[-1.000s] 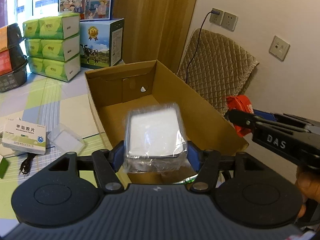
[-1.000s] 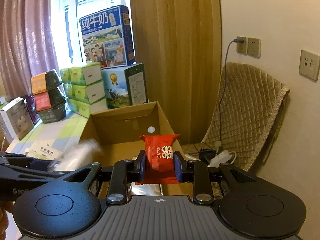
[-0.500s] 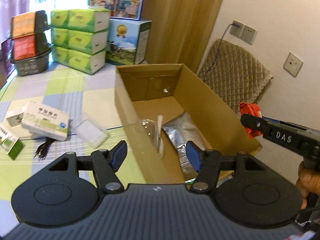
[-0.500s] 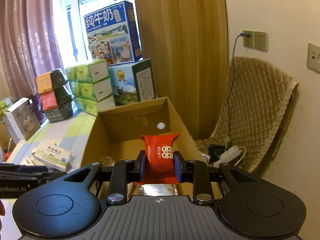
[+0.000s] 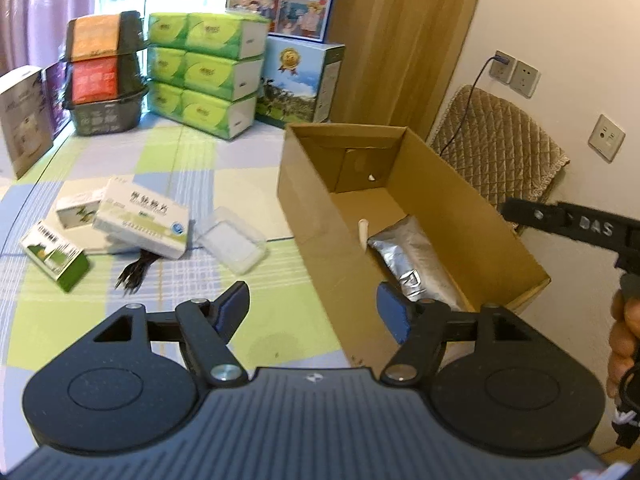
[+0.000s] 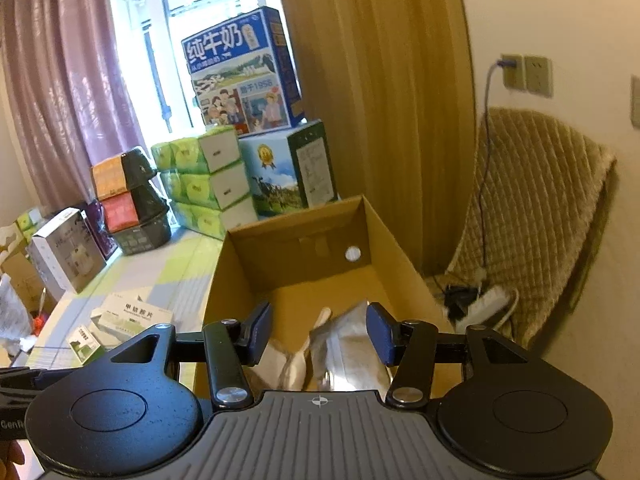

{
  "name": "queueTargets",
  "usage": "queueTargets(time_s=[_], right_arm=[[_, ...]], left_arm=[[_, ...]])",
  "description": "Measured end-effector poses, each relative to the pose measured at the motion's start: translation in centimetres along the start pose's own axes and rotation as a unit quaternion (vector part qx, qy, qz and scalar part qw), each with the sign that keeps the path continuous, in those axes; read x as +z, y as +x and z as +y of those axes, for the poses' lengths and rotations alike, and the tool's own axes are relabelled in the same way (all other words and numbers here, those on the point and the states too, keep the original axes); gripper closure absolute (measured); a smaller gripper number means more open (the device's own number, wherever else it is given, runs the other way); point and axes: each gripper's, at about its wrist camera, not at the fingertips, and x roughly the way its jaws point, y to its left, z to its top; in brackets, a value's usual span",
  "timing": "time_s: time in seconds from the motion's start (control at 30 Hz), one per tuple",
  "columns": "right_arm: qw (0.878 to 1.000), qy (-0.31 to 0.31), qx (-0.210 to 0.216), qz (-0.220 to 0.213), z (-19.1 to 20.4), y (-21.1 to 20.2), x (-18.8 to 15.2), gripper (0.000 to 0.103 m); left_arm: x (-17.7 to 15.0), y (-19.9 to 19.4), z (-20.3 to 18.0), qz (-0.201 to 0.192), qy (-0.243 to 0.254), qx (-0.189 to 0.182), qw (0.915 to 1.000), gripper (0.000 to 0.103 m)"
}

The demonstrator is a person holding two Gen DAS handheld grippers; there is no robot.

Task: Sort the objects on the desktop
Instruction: 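Open both tools to drop the tray and red candy into the box, then withdraw both open tools from the box back over the table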

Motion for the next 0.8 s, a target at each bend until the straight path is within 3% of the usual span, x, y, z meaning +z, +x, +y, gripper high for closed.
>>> queueTargets(time_s=[0.27,0.8], right_arm=[[0.999,0.023,0.014,0.020,1.5,-2.3,-3.1,0.052],[0.997,-0.031,0.061,0.042,8.9,-4.4,-6.3,0.046]], left_arm=[[-2.4,-2.6,3.2,0.000,-0.014,0.024,0.9996,0.036],[-6.2,-8.7,11.8,-0.013,-0.069,0.101,0.9924,0.033]])
